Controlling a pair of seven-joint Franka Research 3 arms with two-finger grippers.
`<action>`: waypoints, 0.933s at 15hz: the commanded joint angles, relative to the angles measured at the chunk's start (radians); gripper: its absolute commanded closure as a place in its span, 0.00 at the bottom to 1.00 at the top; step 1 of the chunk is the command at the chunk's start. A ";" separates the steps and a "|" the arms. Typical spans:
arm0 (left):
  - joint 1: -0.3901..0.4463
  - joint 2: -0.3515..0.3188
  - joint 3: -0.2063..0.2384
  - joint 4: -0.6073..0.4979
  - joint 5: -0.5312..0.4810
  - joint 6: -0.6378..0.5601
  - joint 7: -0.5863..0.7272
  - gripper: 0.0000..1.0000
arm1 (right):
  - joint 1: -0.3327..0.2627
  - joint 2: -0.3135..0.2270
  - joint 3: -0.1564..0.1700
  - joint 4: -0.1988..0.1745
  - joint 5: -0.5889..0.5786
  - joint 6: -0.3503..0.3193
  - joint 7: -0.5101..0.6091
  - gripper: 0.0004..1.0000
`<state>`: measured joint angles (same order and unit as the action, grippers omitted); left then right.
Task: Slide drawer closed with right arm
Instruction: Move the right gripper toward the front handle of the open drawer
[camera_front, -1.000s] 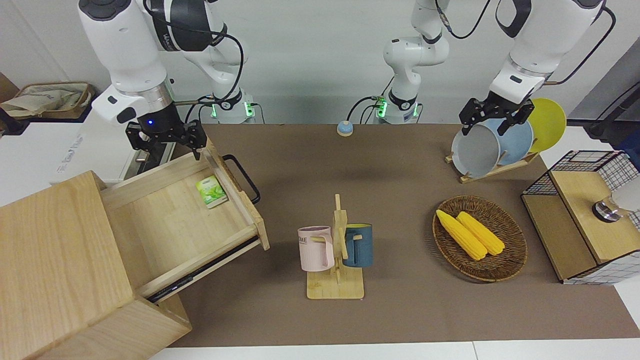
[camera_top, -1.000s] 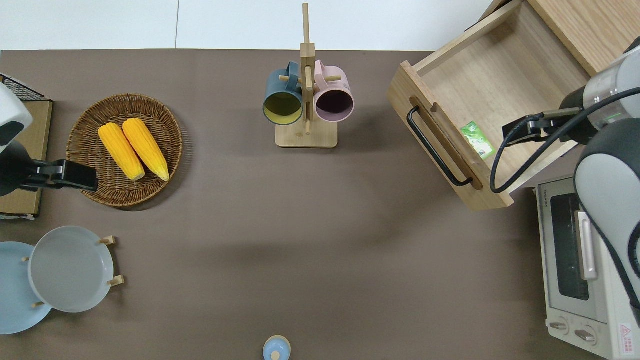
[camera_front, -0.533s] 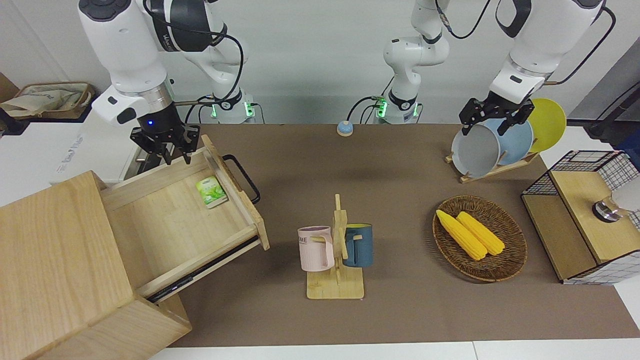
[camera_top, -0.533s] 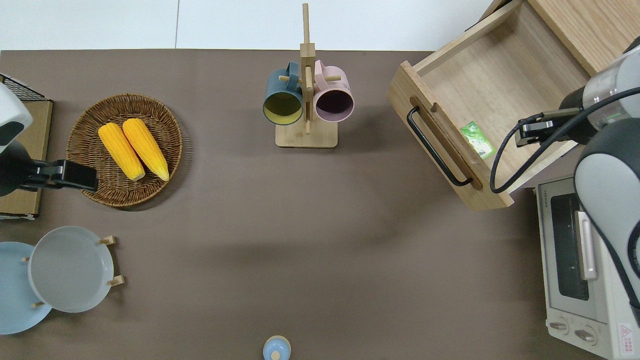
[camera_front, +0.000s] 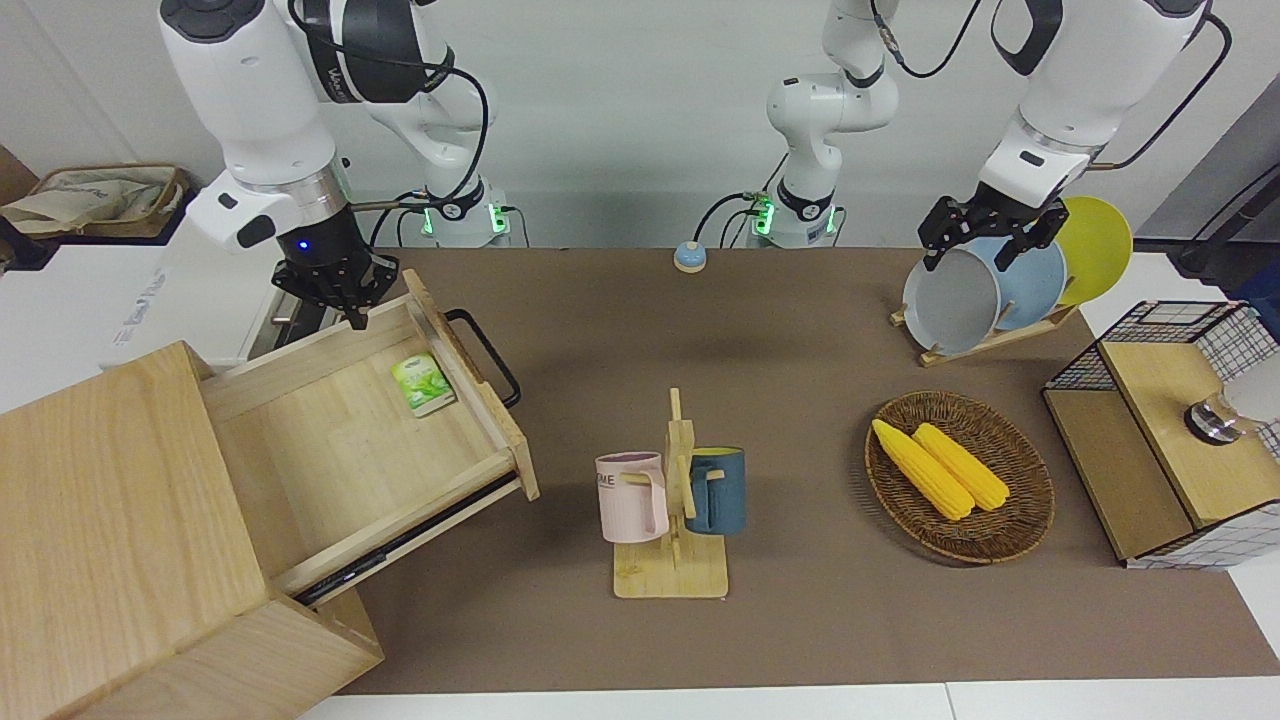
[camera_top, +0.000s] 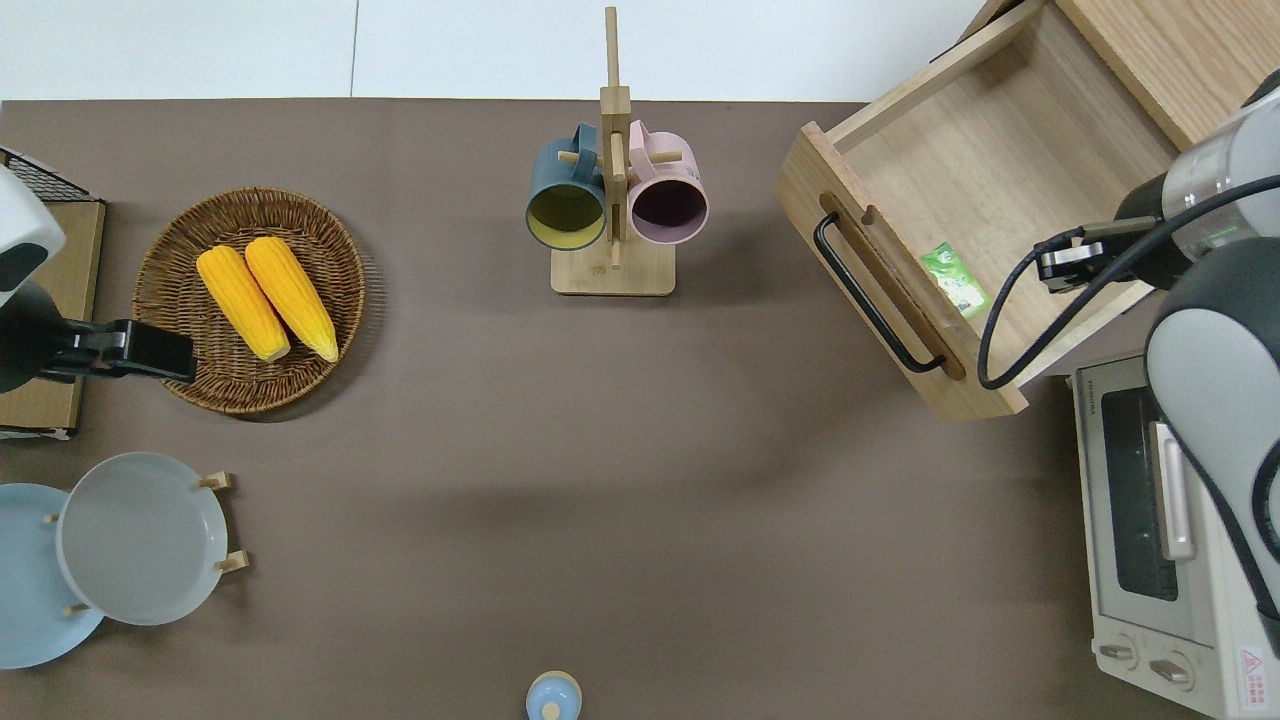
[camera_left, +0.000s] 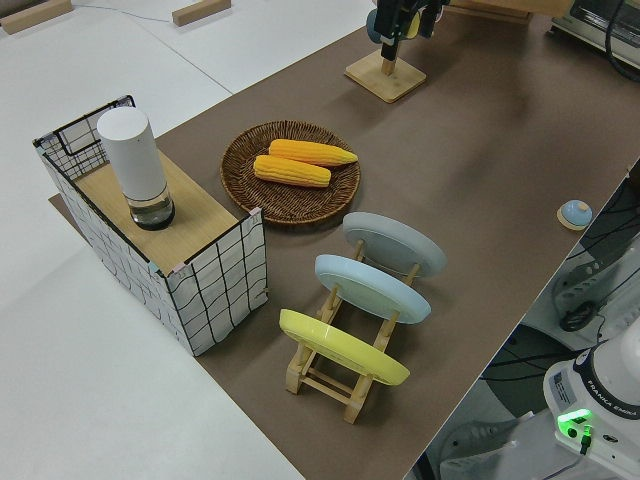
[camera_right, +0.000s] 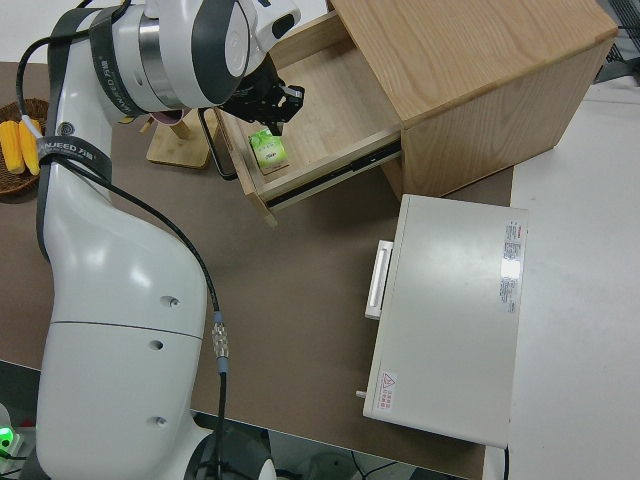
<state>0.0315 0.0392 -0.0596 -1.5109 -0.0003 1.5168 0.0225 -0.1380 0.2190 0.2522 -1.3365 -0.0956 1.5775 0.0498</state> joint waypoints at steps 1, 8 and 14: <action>0.004 0.011 -0.006 0.024 0.017 -0.020 0.010 0.01 | -0.002 -0.007 0.015 -0.004 0.004 0.007 -0.010 1.00; 0.004 0.011 -0.006 0.026 0.017 -0.020 0.010 0.01 | 0.080 -0.030 0.016 0.011 -0.010 -0.023 0.116 1.00; 0.004 0.011 -0.006 0.024 0.017 -0.020 0.010 0.01 | 0.097 -0.061 0.101 0.019 0.002 -0.060 0.329 1.00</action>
<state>0.0315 0.0392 -0.0596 -1.5109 -0.0003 1.5168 0.0225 -0.0386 0.1684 0.2933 -1.3183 -0.0954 1.5323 0.2463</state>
